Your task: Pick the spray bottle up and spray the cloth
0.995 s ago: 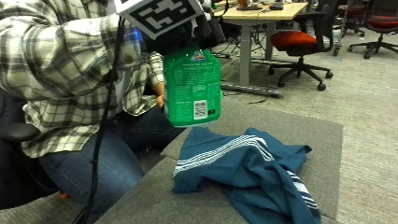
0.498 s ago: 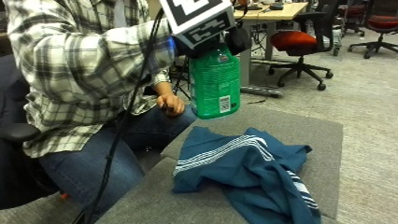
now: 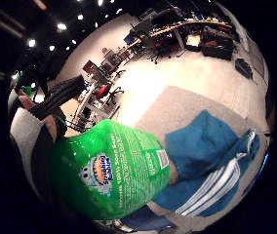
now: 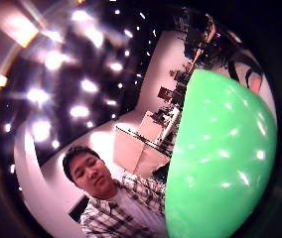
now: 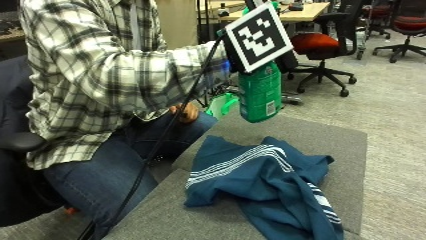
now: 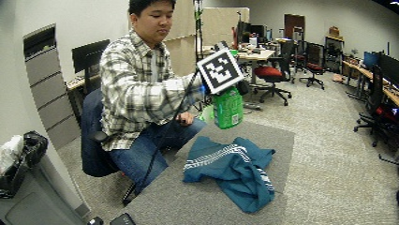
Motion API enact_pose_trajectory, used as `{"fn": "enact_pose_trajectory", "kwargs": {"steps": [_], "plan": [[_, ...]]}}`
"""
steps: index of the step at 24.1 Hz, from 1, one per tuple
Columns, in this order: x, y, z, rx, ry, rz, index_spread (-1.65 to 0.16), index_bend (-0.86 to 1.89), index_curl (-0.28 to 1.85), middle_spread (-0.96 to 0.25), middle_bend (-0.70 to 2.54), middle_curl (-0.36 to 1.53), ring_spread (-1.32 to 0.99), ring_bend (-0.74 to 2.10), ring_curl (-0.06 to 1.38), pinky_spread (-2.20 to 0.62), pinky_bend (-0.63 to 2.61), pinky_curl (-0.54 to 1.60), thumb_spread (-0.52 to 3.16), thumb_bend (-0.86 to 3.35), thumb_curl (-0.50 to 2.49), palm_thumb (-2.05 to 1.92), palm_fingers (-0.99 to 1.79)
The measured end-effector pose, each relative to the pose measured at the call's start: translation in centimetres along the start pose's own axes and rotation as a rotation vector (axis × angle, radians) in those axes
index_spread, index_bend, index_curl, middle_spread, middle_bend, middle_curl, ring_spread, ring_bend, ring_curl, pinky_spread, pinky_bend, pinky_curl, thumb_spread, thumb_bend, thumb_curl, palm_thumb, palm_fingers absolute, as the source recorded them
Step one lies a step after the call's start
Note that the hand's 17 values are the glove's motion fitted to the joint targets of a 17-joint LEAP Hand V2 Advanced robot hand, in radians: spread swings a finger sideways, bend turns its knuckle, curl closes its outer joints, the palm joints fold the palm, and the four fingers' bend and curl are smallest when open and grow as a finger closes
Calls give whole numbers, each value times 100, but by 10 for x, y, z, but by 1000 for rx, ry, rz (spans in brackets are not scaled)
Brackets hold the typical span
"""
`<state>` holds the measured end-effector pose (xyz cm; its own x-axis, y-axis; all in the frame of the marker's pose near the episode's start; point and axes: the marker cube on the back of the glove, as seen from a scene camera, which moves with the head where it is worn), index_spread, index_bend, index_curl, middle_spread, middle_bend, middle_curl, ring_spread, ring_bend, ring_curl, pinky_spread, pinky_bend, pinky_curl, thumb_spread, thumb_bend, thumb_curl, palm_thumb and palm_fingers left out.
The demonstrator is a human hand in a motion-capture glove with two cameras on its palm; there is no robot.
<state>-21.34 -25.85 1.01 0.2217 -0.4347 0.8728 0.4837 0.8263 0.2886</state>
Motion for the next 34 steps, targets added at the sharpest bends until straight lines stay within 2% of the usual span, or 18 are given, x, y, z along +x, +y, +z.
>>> {"fn": "enact_pose_trajectory", "kwargs": {"steps": [7, 13, 22, 30, 34], "plan": [[63, -23, 52, 40, 25, 26, -19, 30, 62, -11, 54, 54, -17, 57, 48, -13, 44, 37, 23, -3, 85, 105, 129], [94, -34, 74, 90, 54, 37, -18, 29, 62, -11, 53, 54, -17, 56, 48, -12, 44, 37, 24, -3, 85, 106, 128], [106, -39, 89, 92, 28, 34, -18, 26, 62, -10, 51, 53, -16, 55, 48, -10, 45, 37, 28, -3, 85, 106, 124], [110, -30, 87, -9, 13, 57, -18, 19, 61, -9, 49, 53, -16, 54, 47, -9, 45, 37, 34, -3, 84, 106, 120], [112, -33, 89, 5, 20, 64, -18, 17, 61, -8, 48, 53, -15, 53, 47, -8, 44, 37, 36, -3, 83, 107, 119]]}}
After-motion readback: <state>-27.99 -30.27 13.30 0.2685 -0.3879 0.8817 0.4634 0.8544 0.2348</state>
